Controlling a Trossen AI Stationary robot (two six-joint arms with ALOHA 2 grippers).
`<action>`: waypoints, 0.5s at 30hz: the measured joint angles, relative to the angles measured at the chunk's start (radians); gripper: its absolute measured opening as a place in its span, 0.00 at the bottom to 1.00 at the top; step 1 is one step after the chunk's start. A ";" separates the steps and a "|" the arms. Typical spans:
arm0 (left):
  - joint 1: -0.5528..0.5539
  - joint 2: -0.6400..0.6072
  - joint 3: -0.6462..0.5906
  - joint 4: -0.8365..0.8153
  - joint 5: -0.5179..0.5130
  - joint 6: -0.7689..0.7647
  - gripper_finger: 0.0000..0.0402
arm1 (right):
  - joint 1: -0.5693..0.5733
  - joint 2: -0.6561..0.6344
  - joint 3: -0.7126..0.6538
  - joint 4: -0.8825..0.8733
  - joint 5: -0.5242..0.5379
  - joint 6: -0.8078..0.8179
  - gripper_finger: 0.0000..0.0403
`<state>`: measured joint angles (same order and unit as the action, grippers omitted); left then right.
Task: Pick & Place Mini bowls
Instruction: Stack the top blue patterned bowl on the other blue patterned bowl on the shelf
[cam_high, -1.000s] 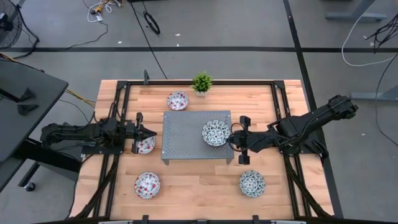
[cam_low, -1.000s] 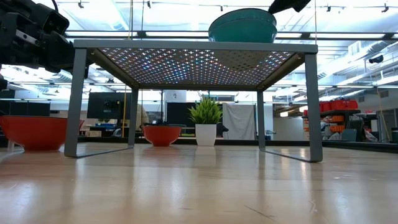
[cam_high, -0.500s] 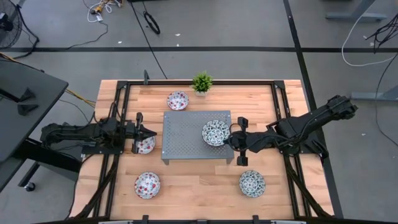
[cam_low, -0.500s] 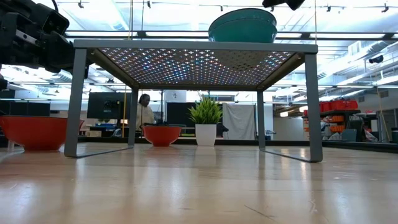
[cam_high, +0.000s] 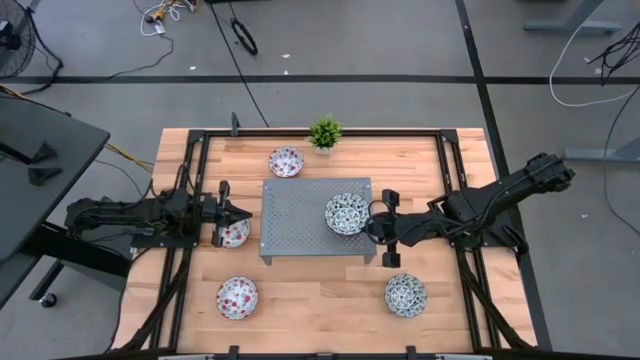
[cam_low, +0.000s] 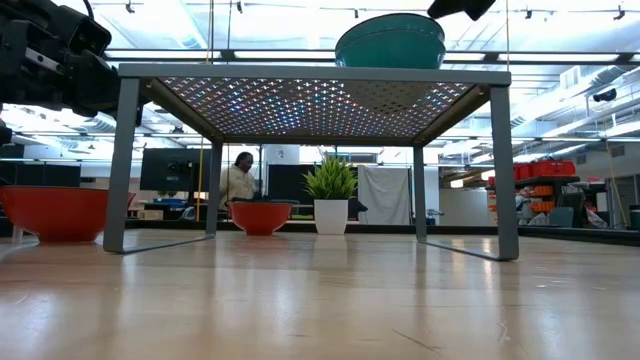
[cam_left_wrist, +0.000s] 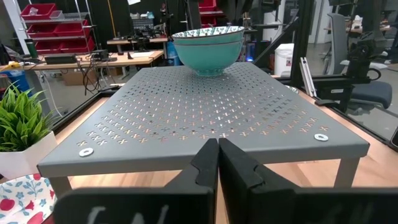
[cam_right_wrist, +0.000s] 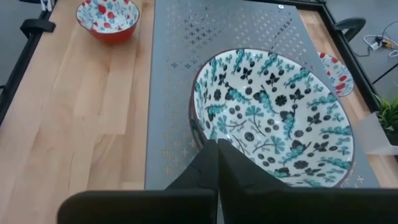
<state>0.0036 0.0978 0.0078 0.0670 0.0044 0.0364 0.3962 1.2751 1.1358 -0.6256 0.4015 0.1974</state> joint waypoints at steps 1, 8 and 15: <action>0.000 0.000 0.000 0.000 0.000 0.000 0.05 | 0.000 0.000 0.000 -0.004 0.000 0.000 0.00; 0.000 0.000 0.000 0.000 0.000 0.000 0.05 | -0.001 0.009 0.000 -0.023 -0.003 0.000 0.00; 0.000 0.000 0.000 0.000 0.000 0.000 0.05 | 0.000 0.006 0.000 0.003 0.017 -0.023 0.00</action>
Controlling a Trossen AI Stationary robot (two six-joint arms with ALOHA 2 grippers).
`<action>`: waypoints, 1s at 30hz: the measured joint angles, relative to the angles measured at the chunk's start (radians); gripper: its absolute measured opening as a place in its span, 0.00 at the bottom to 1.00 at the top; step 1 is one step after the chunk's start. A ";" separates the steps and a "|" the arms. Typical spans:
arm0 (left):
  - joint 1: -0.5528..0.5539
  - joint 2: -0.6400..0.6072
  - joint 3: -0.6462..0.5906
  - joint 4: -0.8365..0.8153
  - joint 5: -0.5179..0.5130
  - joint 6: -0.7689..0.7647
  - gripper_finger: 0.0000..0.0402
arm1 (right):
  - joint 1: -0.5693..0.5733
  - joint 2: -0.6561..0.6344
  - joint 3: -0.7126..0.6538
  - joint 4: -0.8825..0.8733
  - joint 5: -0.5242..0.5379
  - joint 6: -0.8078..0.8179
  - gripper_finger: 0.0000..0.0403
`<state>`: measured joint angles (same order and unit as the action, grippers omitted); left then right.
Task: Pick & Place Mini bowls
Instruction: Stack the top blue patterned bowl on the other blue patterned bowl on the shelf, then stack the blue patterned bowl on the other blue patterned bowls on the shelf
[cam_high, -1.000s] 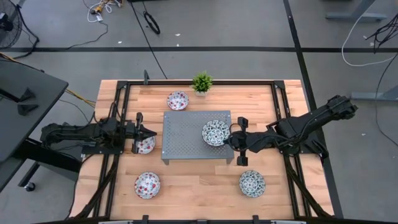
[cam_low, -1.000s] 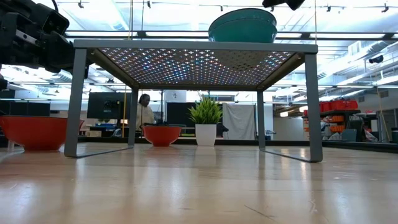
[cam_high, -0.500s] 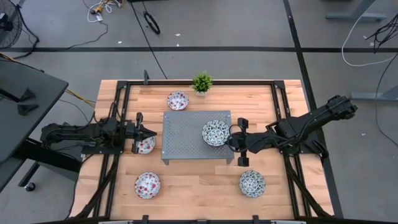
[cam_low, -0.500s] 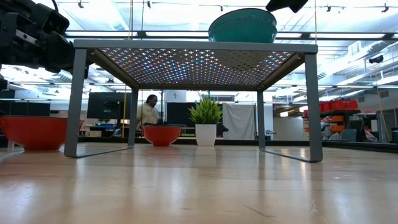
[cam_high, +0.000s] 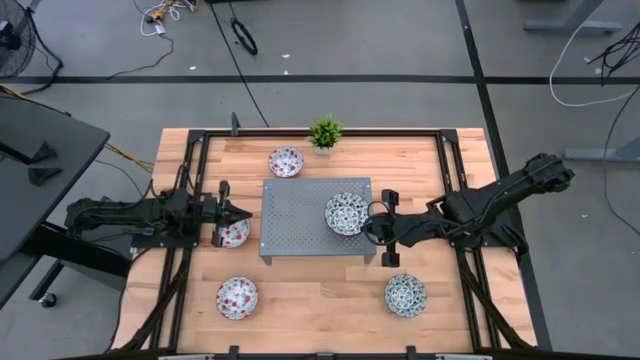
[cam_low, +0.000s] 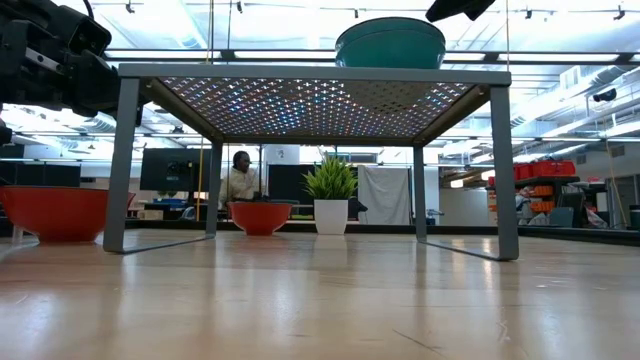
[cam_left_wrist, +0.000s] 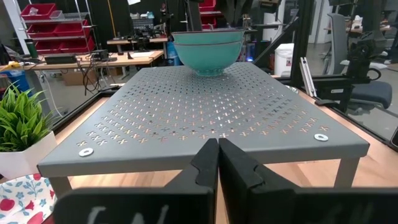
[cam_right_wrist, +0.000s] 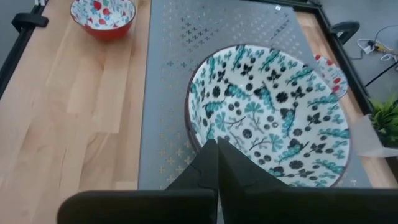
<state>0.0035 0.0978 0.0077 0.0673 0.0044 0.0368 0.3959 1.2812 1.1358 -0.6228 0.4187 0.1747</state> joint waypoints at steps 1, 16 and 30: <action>0.000 0.000 0.000 0.000 0.000 0.000 0.05 | 0.000 -0.002 0.000 0.001 0.000 -0.002 0.00; 0.000 0.000 0.000 0.000 0.000 0.000 0.05 | 0.136 -0.007 0.000 -0.112 -0.054 0.017 0.00; 0.000 0.000 0.000 0.000 0.000 0.000 0.05 | 0.229 -0.007 0.001 -0.416 -0.149 0.429 0.00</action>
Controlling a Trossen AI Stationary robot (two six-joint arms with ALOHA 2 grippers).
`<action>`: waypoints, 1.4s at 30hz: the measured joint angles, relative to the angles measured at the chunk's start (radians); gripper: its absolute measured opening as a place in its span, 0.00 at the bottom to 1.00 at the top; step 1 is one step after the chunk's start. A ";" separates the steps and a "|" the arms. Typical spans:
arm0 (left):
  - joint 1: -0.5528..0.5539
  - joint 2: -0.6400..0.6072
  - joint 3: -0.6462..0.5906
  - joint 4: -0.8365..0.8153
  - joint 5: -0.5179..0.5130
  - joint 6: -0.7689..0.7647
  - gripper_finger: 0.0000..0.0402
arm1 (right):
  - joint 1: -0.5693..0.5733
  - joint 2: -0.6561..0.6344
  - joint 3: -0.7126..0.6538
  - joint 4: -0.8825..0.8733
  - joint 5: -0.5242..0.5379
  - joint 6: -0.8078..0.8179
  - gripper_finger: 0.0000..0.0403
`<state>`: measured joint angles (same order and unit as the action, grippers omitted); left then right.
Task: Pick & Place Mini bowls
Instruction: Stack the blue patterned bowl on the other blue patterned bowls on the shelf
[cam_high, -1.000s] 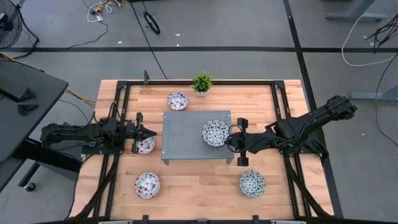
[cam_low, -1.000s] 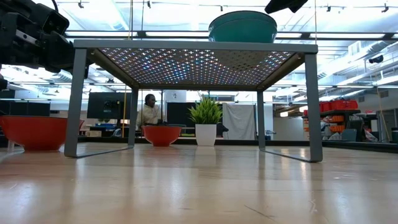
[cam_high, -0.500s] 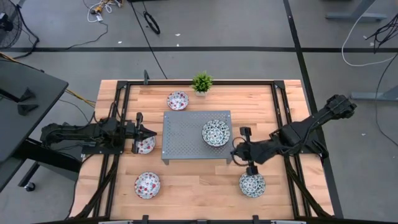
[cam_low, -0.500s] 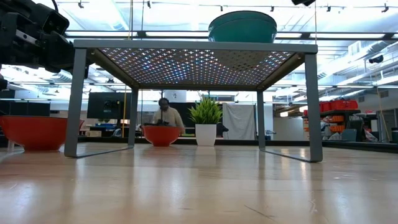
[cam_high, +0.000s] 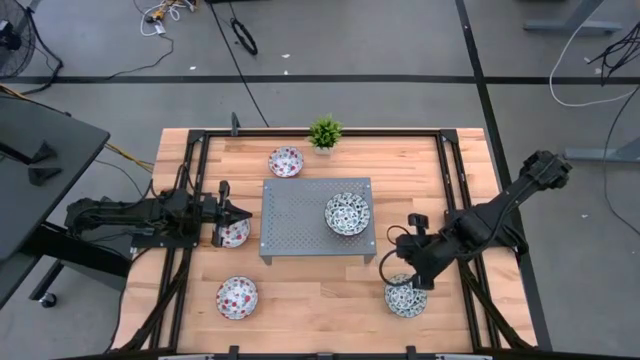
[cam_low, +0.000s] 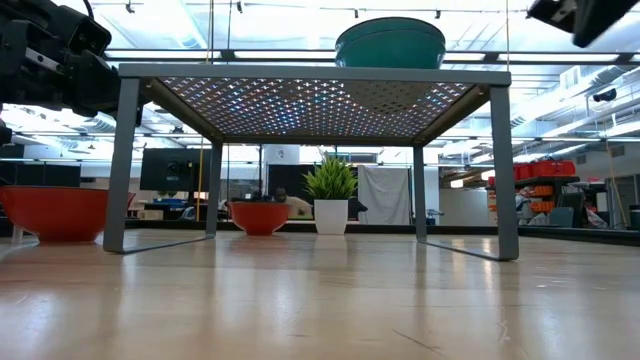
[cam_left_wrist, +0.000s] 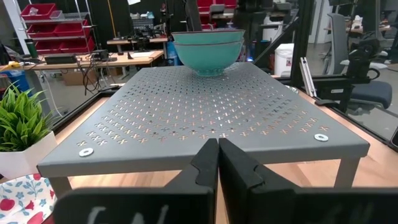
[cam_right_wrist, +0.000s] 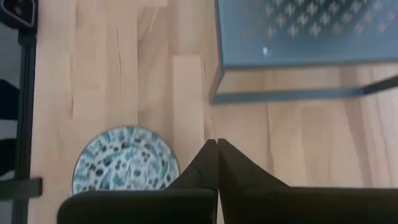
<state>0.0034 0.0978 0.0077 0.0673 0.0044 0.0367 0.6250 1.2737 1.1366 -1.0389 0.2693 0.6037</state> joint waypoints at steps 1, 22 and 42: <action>0.000 0.000 0.000 0.000 0.000 0.000 0.05 | 0.007 0.000 0.000 -0.011 -0.001 0.012 0.00; 0.000 0.000 0.000 0.000 0.000 0.000 0.05 | 0.087 -0.022 -0.134 0.001 -0.207 0.344 0.00; 0.000 0.000 0.000 0.000 0.000 0.000 0.05 | 0.171 -0.061 -0.346 0.184 -0.263 0.672 0.15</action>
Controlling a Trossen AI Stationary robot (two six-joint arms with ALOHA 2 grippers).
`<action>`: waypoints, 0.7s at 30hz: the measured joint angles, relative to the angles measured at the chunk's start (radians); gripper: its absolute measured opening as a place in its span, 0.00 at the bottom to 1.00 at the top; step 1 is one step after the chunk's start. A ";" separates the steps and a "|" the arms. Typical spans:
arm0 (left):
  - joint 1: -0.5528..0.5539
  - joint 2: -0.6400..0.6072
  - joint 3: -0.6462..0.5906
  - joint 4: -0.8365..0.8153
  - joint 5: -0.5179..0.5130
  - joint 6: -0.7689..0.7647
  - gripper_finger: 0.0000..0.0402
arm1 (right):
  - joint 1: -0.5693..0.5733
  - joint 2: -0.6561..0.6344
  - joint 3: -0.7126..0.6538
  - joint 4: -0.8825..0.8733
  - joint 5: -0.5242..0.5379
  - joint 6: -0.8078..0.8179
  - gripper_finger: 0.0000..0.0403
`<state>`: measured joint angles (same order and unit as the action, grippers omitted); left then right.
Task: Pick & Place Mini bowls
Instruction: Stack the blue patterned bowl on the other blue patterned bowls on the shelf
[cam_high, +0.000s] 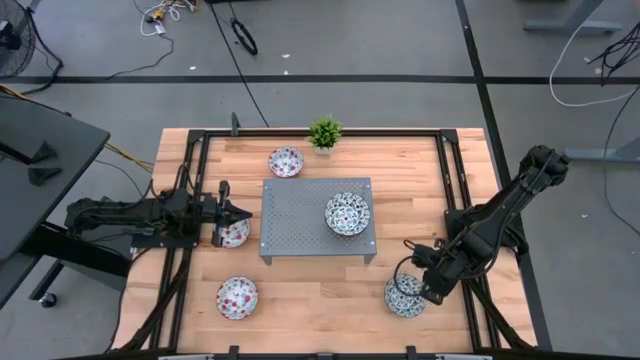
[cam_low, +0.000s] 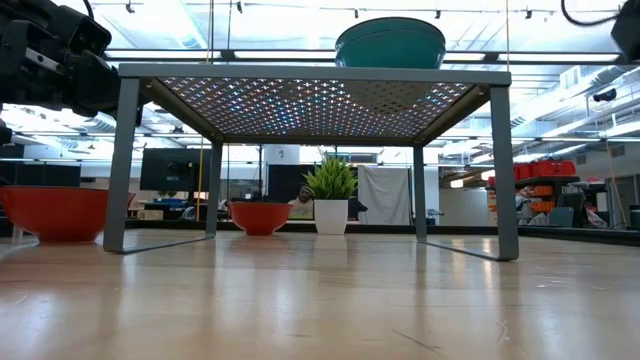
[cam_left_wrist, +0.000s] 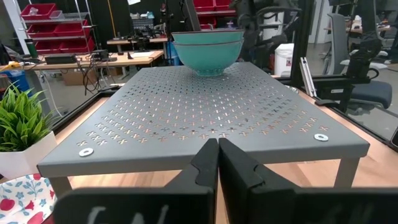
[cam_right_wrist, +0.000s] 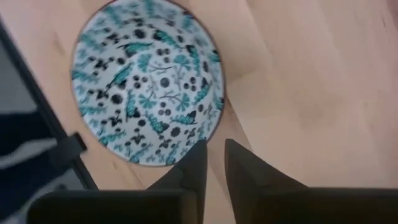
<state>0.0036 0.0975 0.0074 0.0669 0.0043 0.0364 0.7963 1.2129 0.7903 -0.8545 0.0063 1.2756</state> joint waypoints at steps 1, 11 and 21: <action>0.000 0.000 0.000 0.000 0.000 0.000 0.05 | 0.000 0.000 -0.007 0.002 0.000 0.032 0.17; 0.000 0.000 0.000 0.000 0.000 0.000 0.05 | -0.013 0.000 -0.027 0.011 0.004 0.173 0.36; 0.000 0.000 0.000 0.000 0.000 0.000 0.05 | -0.026 0.001 -0.081 0.131 0.015 0.129 0.50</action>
<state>0.0032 0.0978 0.0074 0.0673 0.0044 0.0368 0.7708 1.2137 0.7097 -0.7234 0.0209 1.4043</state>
